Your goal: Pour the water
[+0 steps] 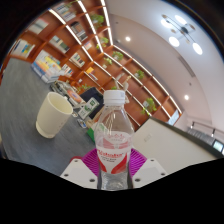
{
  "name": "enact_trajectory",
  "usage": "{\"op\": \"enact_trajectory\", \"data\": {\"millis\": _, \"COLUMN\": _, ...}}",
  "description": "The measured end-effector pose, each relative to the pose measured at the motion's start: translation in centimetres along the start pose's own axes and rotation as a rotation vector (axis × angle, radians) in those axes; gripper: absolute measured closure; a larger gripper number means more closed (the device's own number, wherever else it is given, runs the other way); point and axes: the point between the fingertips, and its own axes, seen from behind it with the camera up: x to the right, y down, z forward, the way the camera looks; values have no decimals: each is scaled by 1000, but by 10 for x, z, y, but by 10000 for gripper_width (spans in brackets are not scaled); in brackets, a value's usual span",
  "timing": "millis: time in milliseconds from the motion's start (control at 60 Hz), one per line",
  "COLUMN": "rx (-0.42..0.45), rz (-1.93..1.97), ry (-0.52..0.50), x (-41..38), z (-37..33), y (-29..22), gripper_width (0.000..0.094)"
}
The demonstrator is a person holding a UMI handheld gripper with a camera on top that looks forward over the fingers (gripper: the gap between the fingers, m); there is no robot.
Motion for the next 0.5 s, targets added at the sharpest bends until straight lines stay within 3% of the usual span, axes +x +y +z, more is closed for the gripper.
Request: {"op": "enact_trajectory", "data": {"millis": 500, "rx": 126, "rz": -1120, "ry": 161, "x": 5, "z": 62, "y": -89, "gripper_width": 563}}
